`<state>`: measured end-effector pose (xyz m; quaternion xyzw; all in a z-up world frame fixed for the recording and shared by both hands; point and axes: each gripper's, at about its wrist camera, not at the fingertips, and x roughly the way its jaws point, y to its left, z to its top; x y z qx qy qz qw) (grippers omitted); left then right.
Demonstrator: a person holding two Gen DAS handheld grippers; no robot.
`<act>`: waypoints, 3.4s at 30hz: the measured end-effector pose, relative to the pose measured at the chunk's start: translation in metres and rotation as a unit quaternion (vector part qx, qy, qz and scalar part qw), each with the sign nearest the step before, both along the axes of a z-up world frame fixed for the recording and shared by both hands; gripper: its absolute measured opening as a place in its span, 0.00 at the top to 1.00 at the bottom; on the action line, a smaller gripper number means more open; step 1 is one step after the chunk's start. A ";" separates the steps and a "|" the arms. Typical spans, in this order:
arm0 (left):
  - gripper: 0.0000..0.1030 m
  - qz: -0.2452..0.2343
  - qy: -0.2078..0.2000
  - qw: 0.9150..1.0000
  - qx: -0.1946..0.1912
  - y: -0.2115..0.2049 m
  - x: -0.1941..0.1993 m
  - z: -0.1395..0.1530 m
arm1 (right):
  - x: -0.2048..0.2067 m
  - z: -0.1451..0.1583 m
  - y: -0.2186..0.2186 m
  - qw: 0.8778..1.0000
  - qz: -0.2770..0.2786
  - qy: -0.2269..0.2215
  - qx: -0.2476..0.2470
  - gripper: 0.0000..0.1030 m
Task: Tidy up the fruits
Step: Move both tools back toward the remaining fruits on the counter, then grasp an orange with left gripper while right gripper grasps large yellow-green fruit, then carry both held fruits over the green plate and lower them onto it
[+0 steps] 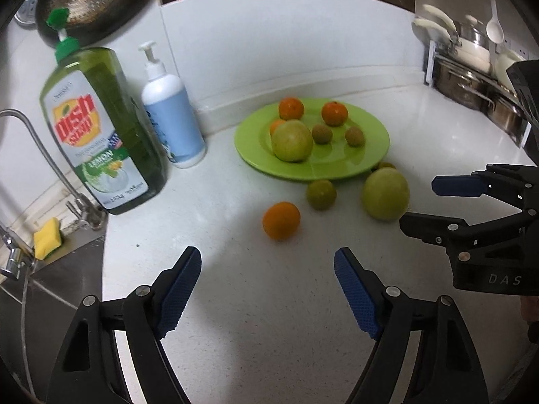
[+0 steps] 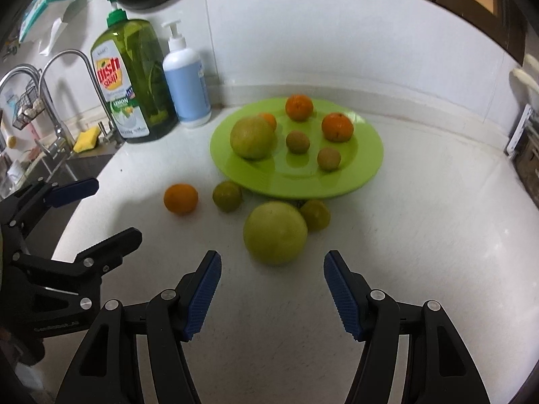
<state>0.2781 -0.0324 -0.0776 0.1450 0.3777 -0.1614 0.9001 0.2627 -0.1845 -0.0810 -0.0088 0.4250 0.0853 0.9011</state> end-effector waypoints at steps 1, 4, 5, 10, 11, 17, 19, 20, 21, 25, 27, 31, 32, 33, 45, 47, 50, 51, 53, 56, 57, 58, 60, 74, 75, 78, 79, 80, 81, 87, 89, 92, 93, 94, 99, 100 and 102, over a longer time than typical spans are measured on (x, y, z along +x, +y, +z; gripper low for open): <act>0.23 -0.002 0.002 1.000 0.001 -0.001 0.002 -0.002 | 0.001 -0.002 0.001 1.000 0.000 0.005 0.002 0.38; 0.26 -0.007 0.007 1.000 0.001 -0.002 0.009 -0.008 | 0.005 -0.008 0.002 1.000 0.000 0.012 0.000 0.38; 0.26 -0.008 0.006 1.000 0.002 -0.003 0.011 -0.009 | 0.006 -0.010 0.002 1.000 -0.001 0.013 0.001 0.38; 0.31 -0.018 0.006 1.000 0.004 -0.008 0.023 -0.016 | 0.012 -0.015 0.002 1.000 -0.006 0.015 -0.001 0.38; 0.31 -0.019 0.008 1.000 0.005 -0.009 0.025 -0.017 | 0.013 -0.016 0.002 1.000 -0.006 0.016 -0.003 0.38; 0.37 -0.022 0.015 1.000 0.003 -0.012 0.039 -0.022 | 0.022 -0.021 0.005 1.000 0.000 0.020 0.002 0.38; 0.39 -0.022 0.019 1.000 -0.001 -0.012 0.042 -0.023 | 0.024 -0.021 0.005 1.000 -0.001 0.018 0.001 0.38; 0.41 -0.021 0.020 1.000 -0.002 -0.012 0.044 -0.024 | 0.026 -0.021 0.005 1.000 0.000 0.018 0.002 0.38; 0.42 -0.021 0.021 1.000 -0.003 -0.013 0.044 -0.025 | 0.027 -0.022 0.005 1.000 0.000 0.018 0.003 0.40; 0.50 -0.025 0.027 0.999 -0.006 -0.016 0.048 -0.029 | 0.032 -0.024 0.004 1.000 0.003 0.019 0.007 0.44; 0.53 -0.027 0.031 0.999 -0.009 -0.017 0.050 -0.030 | 0.033 -0.025 0.004 1.000 0.003 0.019 0.009 0.44; 0.63 -0.028 0.039 0.999 -0.016 -0.021 0.055 -0.032 | 0.035 -0.026 0.003 1.000 0.002 0.019 0.010 0.47; 0.64 -0.026 0.041 0.999 -0.018 -0.021 0.056 -0.033 | 0.036 -0.027 0.002 1.000 0.001 0.020 0.010 0.49; 0.66 -0.024 0.042 0.999 -0.019 -0.022 0.057 -0.033 | 0.036 -0.027 0.002 1.000 0.000 0.020 0.011 0.50; 0.68 -0.021 0.046 0.998 -0.022 -0.021 0.054 -0.033 | 0.037 -0.028 -0.001 1.000 0.002 0.018 0.013 0.51; 0.68 -0.019 0.045 0.999 -0.023 -0.020 0.053 -0.032 | 0.037 -0.028 -0.001 1.000 0.001 0.017 0.013 0.51; 0.68 -0.017 0.043 0.999 -0.024 -0.019 0.052 -0.029 | 0.037 -0.028 -0.001 1.000 0.001 0.018 0.015 0.51; 0.68 -0.015 0.042 0.999 -0.025 -0.019 0.051 -0.028 | 0.036 -0.028 0.000 1.000 0.001 0.017 0.014 0.51; 0.68 -0.012 0.041 0.999 -0.027 -0.018 0.050 -0.026 | 0.035 -0.027 0.000 1.000 0.001 0.016 0.015 0.51; 0.68 -0.007 0.041 0.999 -0.032 -0.017 0.046 -0.022 | 0.032 -0.023 0.001 1.000 0.005 0.012 0.014 0.51; 0.68 -0.006 0.039 0.999 -0.034 -0.016 0.045 -0.020 | 0.031 -0.021 0.001 1.000 0.006 0.009 0.014 0.51; 0.68 -0.005 0.038 0.999 -0.035 -0.016 0.044 -0.018 | 0.030 -0.019 0.001 1.000 0.007 0.008 0.015 0.51; 0.68 -0.002 0.035 0.999 -0.038 -0.016 0.042 -0.014 | 0.028 -0.015 0.001 1.000 0.008 0.003 0.015 0.51; 0.68 0.004 -0.004 0.999 -0.053 -0.029 0.033 0.028 | 0.023 0.023 -0.018 0.999 0.002 -0.053 0.007 0.51; 0.68 0.003 -0.006 0.998 -0.055 -0.031 0.033 0.031 | 0.022 0.025 -0.019 0.998 0.001 -0.056 0.008 0.51; 0.68 0.001 -0.016 0.998 -0.058 -0.036 0.034 0.040 | 0.022 0.035 -0.023 0.998 0.001 -0.068 0.008 0.51; 0.68 0.001 -0.019 0.998 -0.059 -0.038 0.034 0.043 | 0.022 0.038 -0.024 0.997 0.001 -0.072 0.009 0.51; 0.68 0.001 -0.022 0.998 -0.060 -0.039 0.035 0.046 | 0.022 0.041 -0.026 0.997 0.000 -0.075 0.010 0.51; 0.68 0.000 -0.025 0.998 -0.060 -0.040 0.035 0.048 | 0.022 0.043 -0.027 0.997 0.000 -0.078 0.012 0.51; 0.68 -0.002 -0.043 0.997 -0.066 -0.051 0.043 0.065 | 0.026 0.059 -0.036 0.995 0.001 -0.094 0.013 0.51; 0.68 -0.005 -0.049 0.997 -0.067 -0.056 0.047 0.070 | 0.029 0.063 -0.040 0.995 0.000 -0.097 0.014 0.51; 0.68 -0.012 -0.051 0.996 -0.068 -0.062 0.054 0.074 | 0.034 0.067 -0.046 0.995 -0.005 -0.099 0.016 0.51; 0.68 -0.014 -0.052 0.996 -0.068 -0.065 0.057 0.075 | 0.037 0.067 -0.049 0.995 -0.006 -0.098 0.019 0.51; 0.68 -0.016 -0.051 0.996 -0.068 -0.068 0.060 0.076 | 0.039 0.068 -0.050 0.995 -0.008 -0.097 0.020 0.51; 0.68 -0.025 -0.040 0.997 -0.067 -0.082 0.080 0.074 | 0.054 0.067 -0.059 0.996 -0.014 -0.089 0.020 0.51; 0.68 -0.026 -0.037 0.997 -0.066 -0.084 0.084 0.073 | 0.057 0.067 -0.062 0.996 -0.016 -0.087 0.020 0.51; 0.68 -0.029 -0.030 0.997 -0.066 -0.088 0.093 0.070 | 0.064 0.065 -0.064 0.996 -0.017 -0.082 0.019 0.51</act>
